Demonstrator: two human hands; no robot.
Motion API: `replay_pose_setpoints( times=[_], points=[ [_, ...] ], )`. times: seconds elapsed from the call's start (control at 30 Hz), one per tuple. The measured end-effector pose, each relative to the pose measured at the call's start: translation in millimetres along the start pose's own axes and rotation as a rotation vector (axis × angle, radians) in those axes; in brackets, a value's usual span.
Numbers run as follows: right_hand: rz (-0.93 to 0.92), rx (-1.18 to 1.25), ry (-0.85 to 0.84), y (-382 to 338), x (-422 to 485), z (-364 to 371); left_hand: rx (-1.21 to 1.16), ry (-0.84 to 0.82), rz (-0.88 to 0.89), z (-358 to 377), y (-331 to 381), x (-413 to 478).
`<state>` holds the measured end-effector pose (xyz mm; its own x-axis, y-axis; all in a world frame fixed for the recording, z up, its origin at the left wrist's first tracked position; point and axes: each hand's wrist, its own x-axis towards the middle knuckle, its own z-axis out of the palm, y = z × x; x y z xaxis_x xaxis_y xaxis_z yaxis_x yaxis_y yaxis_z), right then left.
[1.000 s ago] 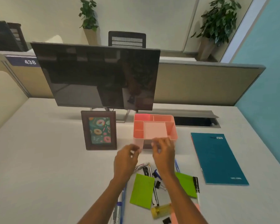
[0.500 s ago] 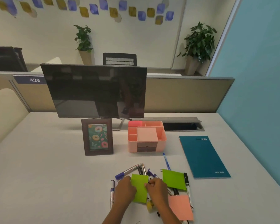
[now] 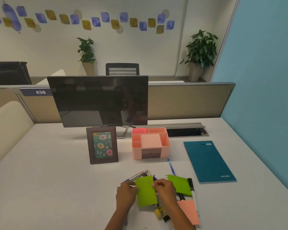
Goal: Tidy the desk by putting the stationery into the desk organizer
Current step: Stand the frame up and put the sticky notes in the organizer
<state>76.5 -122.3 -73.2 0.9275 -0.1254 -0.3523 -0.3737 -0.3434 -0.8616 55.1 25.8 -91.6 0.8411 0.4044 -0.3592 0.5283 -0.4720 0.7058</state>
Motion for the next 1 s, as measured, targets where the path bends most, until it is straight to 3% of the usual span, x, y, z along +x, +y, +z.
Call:
replay_pose_setpoints(
  times=[0.7,1.0],
  points=[
    [-0.127,0.248,-0.097,-64,52,2,-0.260,0.224,0.160,-33,55,38],
    [-0.270,0.110,-0.019,-133,114,-4,-0.221,0.268,0.277,-60,109,109]
  ],
)
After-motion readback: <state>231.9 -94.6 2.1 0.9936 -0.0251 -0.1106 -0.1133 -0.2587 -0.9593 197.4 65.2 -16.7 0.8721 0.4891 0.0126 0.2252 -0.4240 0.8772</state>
